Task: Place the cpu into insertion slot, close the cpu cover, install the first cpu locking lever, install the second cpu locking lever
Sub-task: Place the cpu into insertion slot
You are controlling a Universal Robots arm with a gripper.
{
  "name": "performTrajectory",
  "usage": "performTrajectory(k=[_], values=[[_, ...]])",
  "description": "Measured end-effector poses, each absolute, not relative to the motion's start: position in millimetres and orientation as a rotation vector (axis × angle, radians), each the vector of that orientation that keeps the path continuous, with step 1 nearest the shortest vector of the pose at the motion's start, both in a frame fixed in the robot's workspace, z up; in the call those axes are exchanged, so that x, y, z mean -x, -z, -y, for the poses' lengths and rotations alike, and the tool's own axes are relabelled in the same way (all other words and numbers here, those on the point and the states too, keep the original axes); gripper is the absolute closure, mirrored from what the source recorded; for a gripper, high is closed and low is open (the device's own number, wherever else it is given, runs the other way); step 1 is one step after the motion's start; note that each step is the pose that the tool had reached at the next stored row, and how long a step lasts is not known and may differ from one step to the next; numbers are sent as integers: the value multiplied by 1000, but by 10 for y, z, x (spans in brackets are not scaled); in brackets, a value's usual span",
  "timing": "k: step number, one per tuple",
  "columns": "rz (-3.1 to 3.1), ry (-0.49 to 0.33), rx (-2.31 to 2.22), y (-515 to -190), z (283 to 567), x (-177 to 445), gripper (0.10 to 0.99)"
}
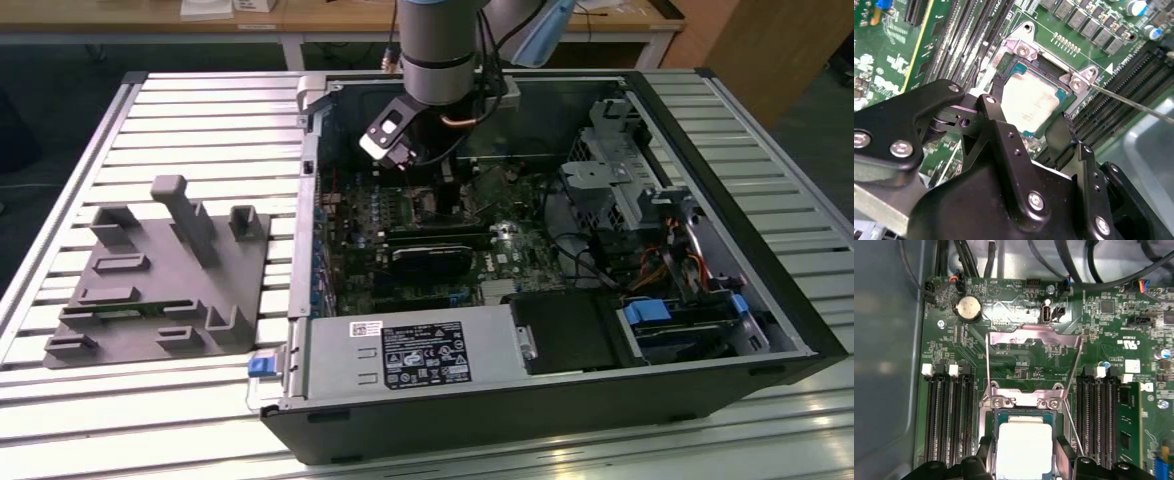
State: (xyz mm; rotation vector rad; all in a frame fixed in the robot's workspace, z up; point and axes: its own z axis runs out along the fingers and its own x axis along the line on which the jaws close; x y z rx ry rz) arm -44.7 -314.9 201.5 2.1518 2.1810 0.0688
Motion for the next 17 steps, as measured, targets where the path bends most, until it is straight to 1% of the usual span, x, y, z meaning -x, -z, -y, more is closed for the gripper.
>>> performTrajectory(k=[8, 15, 17], values=[[-2181, -69, -2152, -2221, 3149, 447, 475], [-2181, -69, -2152, -2237, 3149, 447, 475], [-2181, -69, -2152, -2240, 3149, 447, 486]])
